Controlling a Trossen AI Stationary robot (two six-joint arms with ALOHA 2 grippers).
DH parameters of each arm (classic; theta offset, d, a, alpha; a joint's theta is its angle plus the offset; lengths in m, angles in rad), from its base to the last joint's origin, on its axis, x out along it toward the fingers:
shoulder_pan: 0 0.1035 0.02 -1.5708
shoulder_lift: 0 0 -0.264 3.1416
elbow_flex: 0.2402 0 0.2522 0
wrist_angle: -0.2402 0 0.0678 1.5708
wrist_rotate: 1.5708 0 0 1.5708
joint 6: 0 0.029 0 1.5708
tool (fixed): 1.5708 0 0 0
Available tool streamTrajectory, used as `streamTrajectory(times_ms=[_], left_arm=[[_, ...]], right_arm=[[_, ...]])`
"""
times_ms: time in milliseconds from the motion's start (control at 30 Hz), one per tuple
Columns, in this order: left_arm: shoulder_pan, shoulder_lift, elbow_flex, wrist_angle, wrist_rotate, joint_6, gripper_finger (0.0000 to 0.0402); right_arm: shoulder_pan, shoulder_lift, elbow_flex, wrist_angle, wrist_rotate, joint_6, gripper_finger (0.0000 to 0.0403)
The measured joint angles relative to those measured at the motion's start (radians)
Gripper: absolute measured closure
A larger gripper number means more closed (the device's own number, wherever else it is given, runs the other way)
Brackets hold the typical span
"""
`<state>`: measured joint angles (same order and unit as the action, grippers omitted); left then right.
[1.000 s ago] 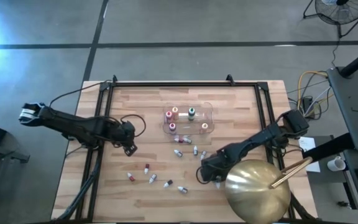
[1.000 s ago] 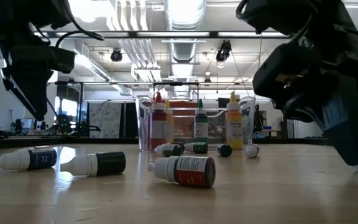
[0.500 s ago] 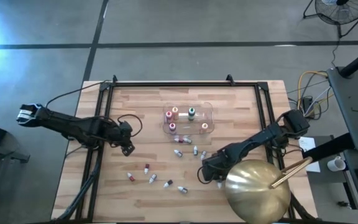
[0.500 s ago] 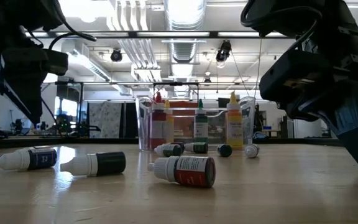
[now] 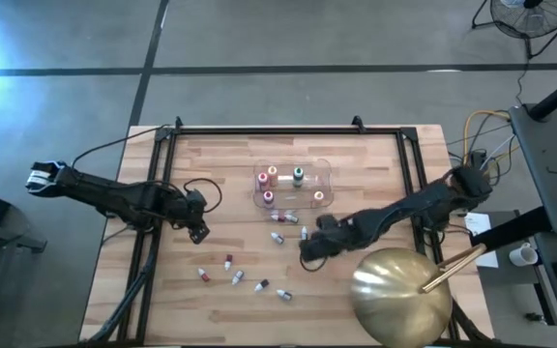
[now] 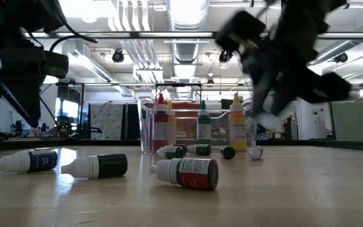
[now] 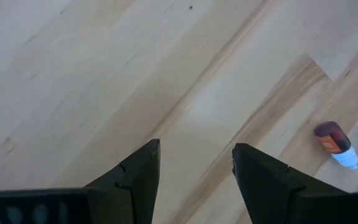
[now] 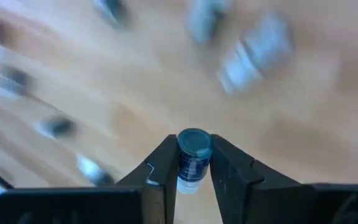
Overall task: Pick & Place food coloring
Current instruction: Put the right small blue food coloring bottle in the transparent bin
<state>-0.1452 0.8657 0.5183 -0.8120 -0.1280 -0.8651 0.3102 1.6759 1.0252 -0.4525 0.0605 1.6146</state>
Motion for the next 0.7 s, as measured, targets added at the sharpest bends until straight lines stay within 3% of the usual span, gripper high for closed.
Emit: streamTrajectory(times_ms=[133, 333, 400, 567, 700], left_arm=[[0.001, 0.002, 0.000, 0.010, 0.001, 0.002, 0.0227], [0.001, 0.002, 0.000, 0.028, 0.001, 0.005, 0.0227], [0.001, 0.001, 0.000, 0.037, 0.001, 0.006, 0.0227], [0.001, 0.001, 0.000, 0.043, 0.001, 0.001, 0.0227], [0.001, 0.001, 0.000, 0.039, 0.001, -0.033, 0.0227]], right_arm=[[-0.061, -0.093, 0.069, 0.003, 0.224, -0.210, 0.0333], [-0.224, -0.142, 0.177, -0.012, 0.397, -0.525, 0.0330], [-0.296, -0.128, 0.201, -0.011, 0.385, -0.575, 0.0324], [-0.435, -0.049, 0.229, -0.019, 0.090, -0.653, 0.0297], [-0.433, -0.023, 0.261, -0.030, 0.115, -0.715, 0.0267]])
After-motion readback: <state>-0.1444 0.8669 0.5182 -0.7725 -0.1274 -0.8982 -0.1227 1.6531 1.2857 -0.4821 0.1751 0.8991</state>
